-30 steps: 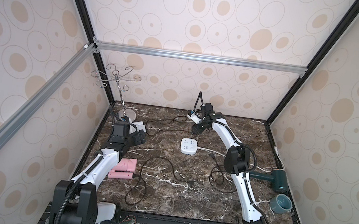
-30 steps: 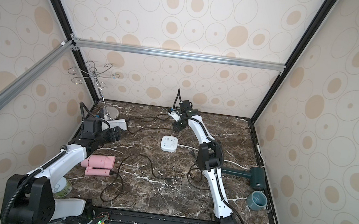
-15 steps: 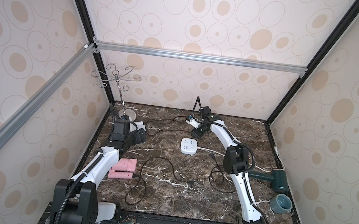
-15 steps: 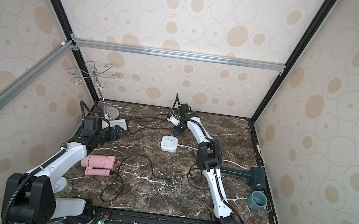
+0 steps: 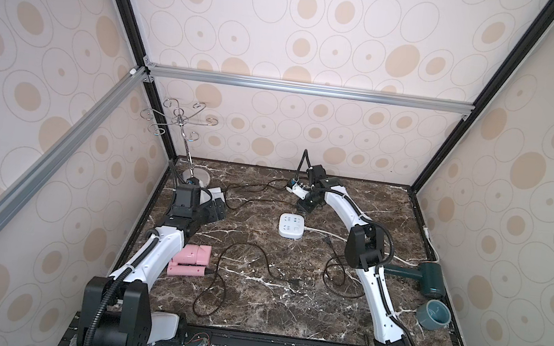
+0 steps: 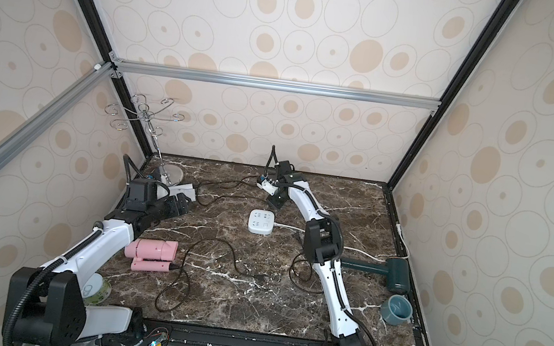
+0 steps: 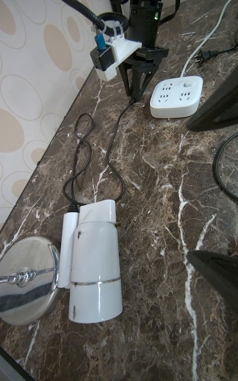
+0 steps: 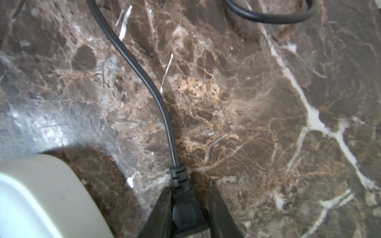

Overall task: Charge the blow dryers
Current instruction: Pick up the plug from the center of the board.

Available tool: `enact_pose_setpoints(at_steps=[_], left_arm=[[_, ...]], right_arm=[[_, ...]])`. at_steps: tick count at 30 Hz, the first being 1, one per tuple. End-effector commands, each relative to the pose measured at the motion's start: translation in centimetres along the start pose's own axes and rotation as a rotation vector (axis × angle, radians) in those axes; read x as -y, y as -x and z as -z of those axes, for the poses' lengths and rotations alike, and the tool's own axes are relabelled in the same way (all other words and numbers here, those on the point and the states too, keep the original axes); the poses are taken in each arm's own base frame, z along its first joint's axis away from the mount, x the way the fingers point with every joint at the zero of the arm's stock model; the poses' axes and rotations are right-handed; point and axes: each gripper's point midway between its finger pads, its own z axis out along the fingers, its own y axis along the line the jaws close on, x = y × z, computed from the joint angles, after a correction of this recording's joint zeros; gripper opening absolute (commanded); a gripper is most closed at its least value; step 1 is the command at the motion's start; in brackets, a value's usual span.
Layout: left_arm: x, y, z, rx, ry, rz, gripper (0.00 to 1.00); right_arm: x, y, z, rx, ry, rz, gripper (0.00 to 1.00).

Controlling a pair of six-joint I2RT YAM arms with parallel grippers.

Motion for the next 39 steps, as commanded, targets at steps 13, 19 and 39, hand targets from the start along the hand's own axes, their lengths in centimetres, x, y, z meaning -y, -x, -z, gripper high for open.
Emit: enact_pose_setpoints(at_steps=[13, 19, 39], left_arm=[[6.4, 2.0, 1.2, -0.009, -0.312, 0.034, 0.86], [11.1, 2.8, 1.7, -0.044, -0.528, 0.035, 0.79], [24.0, -3.0, 1.5, -0.260, -0.823, 0.052, 0.64]], right_arm=[[0.4, 5.4, 11.1, 0.168, -0.062, -0.032, 0.00], [-2.6, 6.4, 14.9, 0.230, 0.036, -0.095, 0.00], [-13.3, 2.4, 21.7, 0.353, 0.279, -0.294, 0.00]])
